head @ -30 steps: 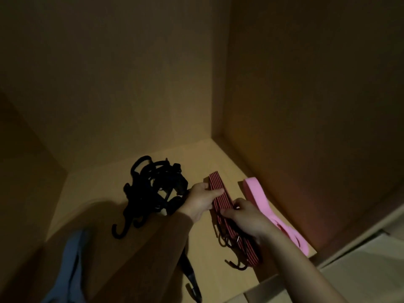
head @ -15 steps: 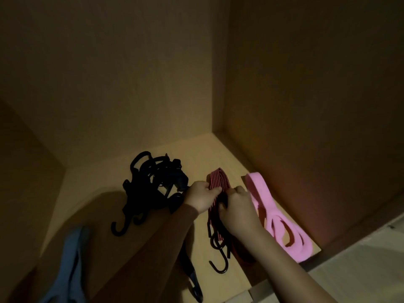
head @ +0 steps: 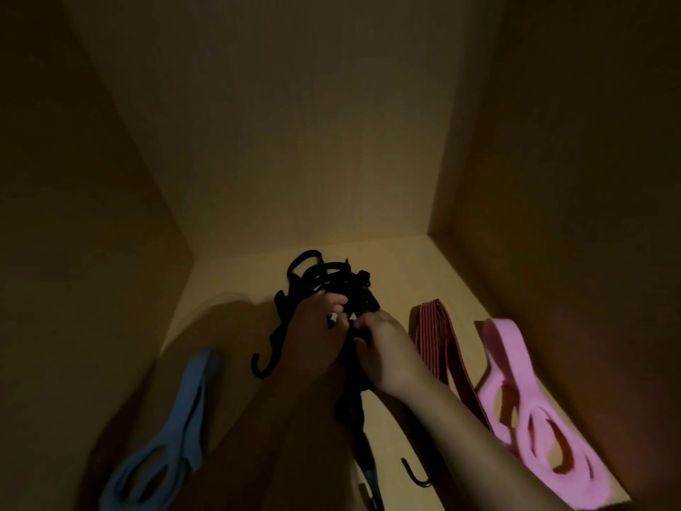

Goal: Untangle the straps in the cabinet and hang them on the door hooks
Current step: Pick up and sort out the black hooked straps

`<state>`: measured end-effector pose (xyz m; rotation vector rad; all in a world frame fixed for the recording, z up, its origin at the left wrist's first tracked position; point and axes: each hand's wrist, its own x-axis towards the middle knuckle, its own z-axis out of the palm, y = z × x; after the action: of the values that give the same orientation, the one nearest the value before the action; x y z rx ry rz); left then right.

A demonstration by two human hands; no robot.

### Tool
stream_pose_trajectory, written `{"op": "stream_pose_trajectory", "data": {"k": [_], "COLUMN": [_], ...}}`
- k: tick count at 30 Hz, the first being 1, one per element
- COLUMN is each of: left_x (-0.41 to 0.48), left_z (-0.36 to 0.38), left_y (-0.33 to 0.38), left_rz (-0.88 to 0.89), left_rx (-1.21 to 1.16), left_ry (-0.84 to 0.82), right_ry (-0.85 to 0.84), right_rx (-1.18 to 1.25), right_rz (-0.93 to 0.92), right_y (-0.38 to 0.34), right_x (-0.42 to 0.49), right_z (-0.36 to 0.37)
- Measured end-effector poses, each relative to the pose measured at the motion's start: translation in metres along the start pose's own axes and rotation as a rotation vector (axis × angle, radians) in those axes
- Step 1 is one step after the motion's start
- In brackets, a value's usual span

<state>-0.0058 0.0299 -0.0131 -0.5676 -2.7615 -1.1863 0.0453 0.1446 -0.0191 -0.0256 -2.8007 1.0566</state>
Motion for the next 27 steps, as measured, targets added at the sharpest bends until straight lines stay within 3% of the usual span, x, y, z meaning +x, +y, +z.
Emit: {"op": "stream_pose_trajectory", "data": {"k": [3, 10, 19, 21, 24, 27], "left_x": [-0.012, -0.041, -0.053, -0.054, -0.055, -0.057], "left_z": [-0.004, 0.001, 0.005, 0.002, -0.003, -0.007], "left_y": [-0.016, -0.018, -0.019, -0.017, -0.011, -0.006], "left_rz": [-0.020, -0.064, -0.156, -0.203, -0.312, -0.453], "left_rx": [-0.009, 0.046, -0.012, -0.125, -0.491, -0.852], "left_ry": [-0.021, -0.337, -0.271, -0.258, -0.181, -0.171], "right_ry": [-0.092, -0.050, -0.023, -0.076, -0.169, -0.126], "right_rx": [-0.073, -0.058, 0.122, 0.108, 0.068, 0.021], "right_rz": [-0.021, 0.012, 0.010, -0.038, -0.109, -0.176], "right_y": [0.002, 0.009, 0.008, 0.007, 0.003, -0.002], "right_x": [0.004, 0.014, -0.007, -0.017, -0.032, -0.039], "right_z": [0.014, 0.021, 0.014, 0.011, 0.011, 0.010]}}
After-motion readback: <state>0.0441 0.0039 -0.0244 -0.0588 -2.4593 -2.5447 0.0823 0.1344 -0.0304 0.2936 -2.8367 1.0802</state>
